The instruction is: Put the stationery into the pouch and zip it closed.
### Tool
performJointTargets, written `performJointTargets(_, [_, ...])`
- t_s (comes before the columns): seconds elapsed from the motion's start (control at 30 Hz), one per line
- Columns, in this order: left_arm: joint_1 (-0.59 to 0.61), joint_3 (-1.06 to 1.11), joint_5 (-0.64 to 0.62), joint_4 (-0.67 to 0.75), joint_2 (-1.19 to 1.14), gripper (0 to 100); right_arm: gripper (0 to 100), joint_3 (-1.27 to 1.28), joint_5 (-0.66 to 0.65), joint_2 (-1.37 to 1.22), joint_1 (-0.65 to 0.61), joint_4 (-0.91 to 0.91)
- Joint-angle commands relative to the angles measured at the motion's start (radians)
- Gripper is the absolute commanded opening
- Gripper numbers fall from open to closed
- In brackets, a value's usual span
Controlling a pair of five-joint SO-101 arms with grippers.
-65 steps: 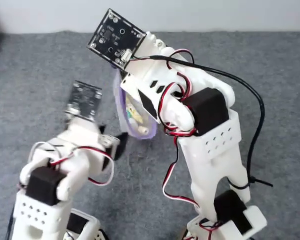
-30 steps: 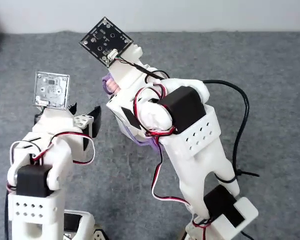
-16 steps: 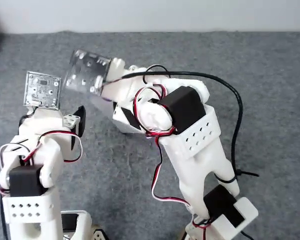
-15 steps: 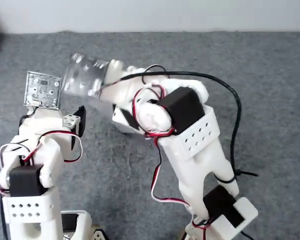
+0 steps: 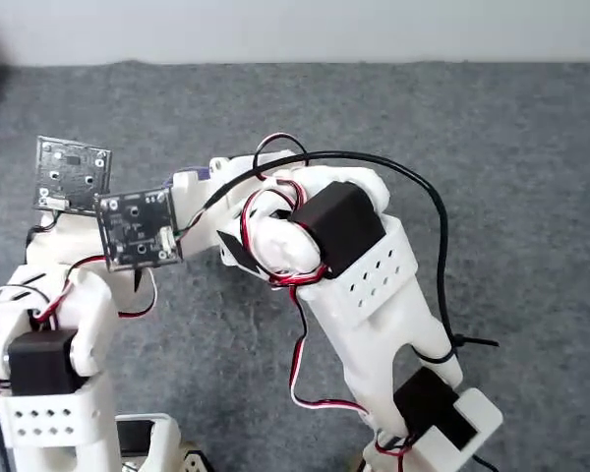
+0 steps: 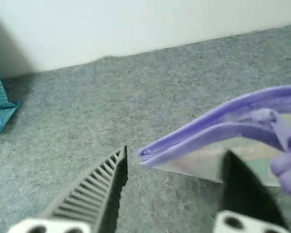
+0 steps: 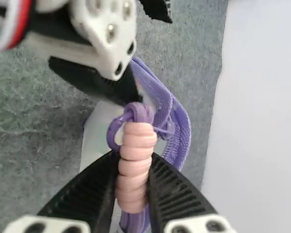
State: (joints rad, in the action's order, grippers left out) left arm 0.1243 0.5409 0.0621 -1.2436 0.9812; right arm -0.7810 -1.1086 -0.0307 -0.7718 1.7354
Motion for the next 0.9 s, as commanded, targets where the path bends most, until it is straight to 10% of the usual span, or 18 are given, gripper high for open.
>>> performJointTargets(0.0, [0.0, -0.044, 0.003, -0.04, 0.005, 39, 0.8, 0.005, -0.061, -0.031, 0.002, 0.016])
performJointTargets(0.87, [-0.107, 0.176, 0.052, -0.089, 0.493, 39, 0.8, 0.003, -0.285, 0.09, -0.024, 0.015])
